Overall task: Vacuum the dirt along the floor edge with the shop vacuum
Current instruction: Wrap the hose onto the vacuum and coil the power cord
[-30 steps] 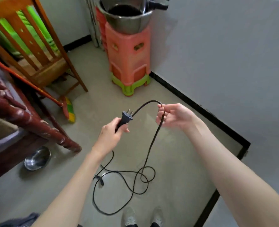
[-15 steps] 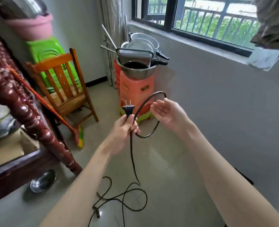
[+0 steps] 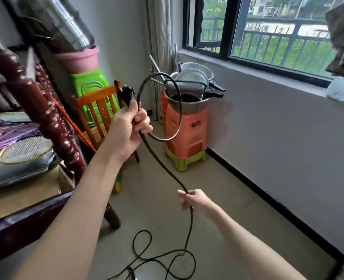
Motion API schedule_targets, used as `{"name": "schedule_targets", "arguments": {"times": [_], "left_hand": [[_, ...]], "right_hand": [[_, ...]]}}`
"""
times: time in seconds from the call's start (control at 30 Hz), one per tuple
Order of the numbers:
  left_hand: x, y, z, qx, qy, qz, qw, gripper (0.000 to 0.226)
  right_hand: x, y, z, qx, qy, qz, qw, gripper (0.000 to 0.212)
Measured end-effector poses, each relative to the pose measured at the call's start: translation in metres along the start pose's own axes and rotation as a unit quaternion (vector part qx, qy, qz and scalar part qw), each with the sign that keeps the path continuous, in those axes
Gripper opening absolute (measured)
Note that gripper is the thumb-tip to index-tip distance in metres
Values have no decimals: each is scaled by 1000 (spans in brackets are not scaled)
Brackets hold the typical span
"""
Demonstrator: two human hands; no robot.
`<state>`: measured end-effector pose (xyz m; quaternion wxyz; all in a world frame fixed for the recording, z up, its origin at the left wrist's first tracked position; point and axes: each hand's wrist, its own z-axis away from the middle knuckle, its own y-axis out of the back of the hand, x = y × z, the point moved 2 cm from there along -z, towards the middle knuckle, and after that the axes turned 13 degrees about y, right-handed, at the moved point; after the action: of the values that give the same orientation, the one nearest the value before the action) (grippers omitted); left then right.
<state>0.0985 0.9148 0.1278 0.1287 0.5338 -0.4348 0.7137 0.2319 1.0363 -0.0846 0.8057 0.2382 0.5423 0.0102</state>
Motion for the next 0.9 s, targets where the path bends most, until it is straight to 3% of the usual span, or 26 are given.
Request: {"name": "schedule_targets", "arguments": {"times": [0.1, 0.17, 0.27, 0.37, 0.5, 0.6, 0.67, 0.73, 0.83, 0.9], "left_hand": [[-2, 27, 20, 88, -38, -239, 966, 27], [-15, 43, 31, 137, -41, -357, 923, 19], [-38, 60, 38, 188, -34, -427, 884, 9], [-67, 74, 37, 205, 4, -457, 866, 8], [-102, 68, 32, 189, 76, -396, 895, 18], [-120, 44, 36, 114, 140, -270, 946, 19], [-125, 31, 43, 53, 163, -221, 960, 19], [-126, 22, 49, 3, 174, -182, 968, 22], [-122, 18, 46, -24, 166, -58, 984, 21], [-112, 23, 38, 3, 149, -57, 987, 21]], "right_hand": [[8, 34, 0, 78, -86, 15, 993, 48], [2, 53, -1, 35, -149, -22, 988, 48], [-21, 71, -3, -37, -192, -224, 955, 36], [-57, 81, -3, -4, -152, -405, 902, 28], [-119, 68, 8, 59, -103, -575, 810, 23], [-151, 59, 10, 113, -72, -651, 747, 20], [-162, 56, 7, 142, -52, -682, 716, 26], [-168, 58, 6, 156, -36, -679, 717, 36], [-170, 68, 9, 138, -12, -618, 774, 28], [-161, 77, 17, 119, 9, -567, 815, 21]]}}
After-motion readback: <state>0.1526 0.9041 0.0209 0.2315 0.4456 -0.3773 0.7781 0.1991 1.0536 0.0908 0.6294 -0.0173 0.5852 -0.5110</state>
